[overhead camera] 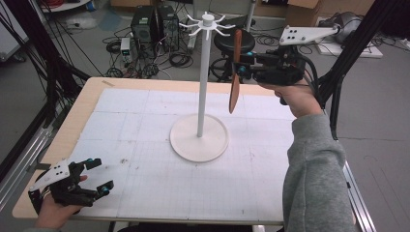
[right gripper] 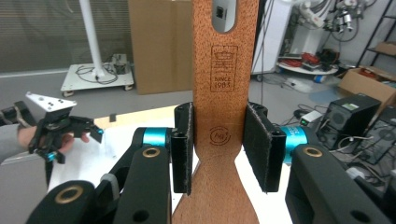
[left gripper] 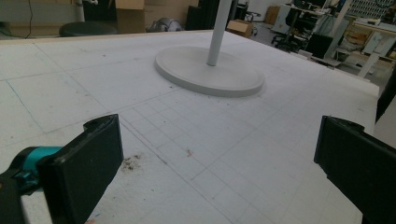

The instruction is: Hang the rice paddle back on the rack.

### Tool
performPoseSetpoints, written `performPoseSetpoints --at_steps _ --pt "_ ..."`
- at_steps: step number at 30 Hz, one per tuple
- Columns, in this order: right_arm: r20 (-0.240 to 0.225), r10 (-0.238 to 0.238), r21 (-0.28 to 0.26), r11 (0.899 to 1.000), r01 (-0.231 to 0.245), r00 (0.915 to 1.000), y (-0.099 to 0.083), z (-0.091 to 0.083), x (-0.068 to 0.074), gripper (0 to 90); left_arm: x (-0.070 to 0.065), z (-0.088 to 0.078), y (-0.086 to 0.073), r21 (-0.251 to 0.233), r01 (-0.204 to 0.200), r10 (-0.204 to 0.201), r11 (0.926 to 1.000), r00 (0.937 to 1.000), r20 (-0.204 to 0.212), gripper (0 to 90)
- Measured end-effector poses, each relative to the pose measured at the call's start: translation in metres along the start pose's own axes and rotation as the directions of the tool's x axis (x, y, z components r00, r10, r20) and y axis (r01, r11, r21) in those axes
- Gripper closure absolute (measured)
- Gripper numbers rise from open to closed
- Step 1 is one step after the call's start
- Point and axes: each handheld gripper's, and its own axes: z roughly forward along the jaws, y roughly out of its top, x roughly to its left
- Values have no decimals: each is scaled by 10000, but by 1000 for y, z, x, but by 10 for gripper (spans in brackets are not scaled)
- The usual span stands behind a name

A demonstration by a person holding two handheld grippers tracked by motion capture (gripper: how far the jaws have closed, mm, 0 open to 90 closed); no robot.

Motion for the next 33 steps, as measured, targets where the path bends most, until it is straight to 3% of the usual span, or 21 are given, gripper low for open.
performPoseSetpoints --at_steps 25,33 --pt "587 25 -122 9999 -18 9983 5 22 -1 646 1 -1 -1 -19 107 -107 9999 9999 2 19" --pt "540 106 -216 9997 -94 9985 2 27 -1 645 1 0 -1 53 76 -76 10000 10000 34 19"
